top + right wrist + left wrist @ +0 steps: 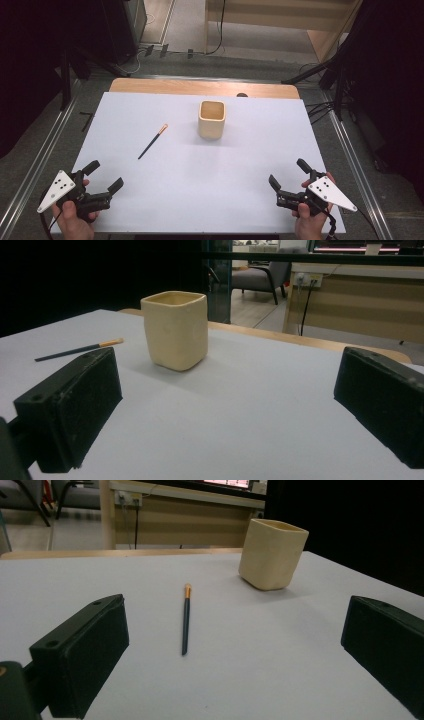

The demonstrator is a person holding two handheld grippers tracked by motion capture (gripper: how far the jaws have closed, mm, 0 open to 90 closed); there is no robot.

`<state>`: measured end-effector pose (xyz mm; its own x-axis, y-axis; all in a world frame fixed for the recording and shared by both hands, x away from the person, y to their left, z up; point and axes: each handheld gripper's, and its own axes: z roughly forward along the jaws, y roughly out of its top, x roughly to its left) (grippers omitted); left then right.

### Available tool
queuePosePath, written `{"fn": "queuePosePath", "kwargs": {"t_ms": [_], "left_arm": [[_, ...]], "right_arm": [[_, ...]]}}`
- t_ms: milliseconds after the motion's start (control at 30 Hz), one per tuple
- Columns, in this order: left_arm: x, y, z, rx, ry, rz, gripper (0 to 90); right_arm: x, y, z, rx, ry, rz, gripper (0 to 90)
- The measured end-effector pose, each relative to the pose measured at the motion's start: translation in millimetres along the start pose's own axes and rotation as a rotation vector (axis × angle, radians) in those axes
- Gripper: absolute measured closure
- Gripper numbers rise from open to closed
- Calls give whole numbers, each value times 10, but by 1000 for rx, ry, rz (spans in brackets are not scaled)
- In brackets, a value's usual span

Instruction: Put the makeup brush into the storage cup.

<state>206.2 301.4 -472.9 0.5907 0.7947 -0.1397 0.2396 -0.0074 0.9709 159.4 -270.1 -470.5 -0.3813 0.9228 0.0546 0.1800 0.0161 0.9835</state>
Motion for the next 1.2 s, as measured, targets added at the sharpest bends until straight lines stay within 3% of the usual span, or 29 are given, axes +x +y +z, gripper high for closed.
{"fn": "queuePosePath", "kwargs": {"t_ms": [667, 867, 1200], "left_arm": [[25, 169, 53, 4, -4, -1, 0], [5, 241, 137, 26, -22, 27, 0], [2, 389, 342, 33, -38, 25, 0]], "right_arm": [[16, 4, -2, 4, 16, -5, 0], [-5, -1, -1, 7, 18, -2, 0], [6, -2, -2, 12, 18, -3, 0]]}}
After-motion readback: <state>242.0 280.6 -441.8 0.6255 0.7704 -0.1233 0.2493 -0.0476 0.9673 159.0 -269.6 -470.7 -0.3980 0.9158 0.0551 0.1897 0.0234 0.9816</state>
